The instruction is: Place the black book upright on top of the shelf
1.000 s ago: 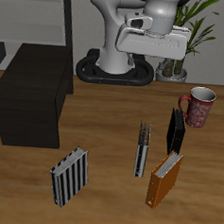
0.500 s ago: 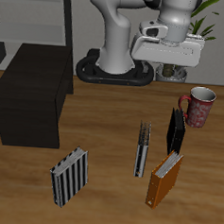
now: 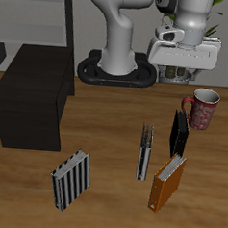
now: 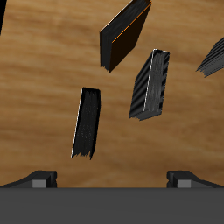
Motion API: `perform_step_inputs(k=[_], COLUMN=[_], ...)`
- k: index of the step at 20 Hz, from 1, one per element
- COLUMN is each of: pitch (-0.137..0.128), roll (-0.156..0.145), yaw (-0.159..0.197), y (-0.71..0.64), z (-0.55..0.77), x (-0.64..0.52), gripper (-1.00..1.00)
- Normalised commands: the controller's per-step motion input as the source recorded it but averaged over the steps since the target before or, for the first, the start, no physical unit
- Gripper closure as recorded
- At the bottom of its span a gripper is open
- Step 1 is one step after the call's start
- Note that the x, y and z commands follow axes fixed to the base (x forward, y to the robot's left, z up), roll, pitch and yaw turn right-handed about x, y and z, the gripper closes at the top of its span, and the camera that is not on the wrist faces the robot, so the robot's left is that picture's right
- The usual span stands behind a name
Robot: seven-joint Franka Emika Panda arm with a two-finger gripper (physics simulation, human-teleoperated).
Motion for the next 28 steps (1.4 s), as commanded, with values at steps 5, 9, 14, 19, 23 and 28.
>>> perform_step_inputs(k=[5,9,14,19,23,28], pitch=[0.012,-0.006,-0.017,0.026,0.002,0.001], roll=[0.046,0.01,-0.004,0.002,0.021,-0.018], yaw=[-0.005,0.027,0.02,-0.006,0.001,0.013], y=[0.34,0.2,0.06,0.08,0.09,-0.02], z=[-0.26,-0.28,-0.22,-0.26,-0.31,-0.3], x=[0.01,0.07,0.11,0.13,0.04,0.1], gripper=[-1.0,-1.0,-1.0,-1.0,-1.0,-1.0])
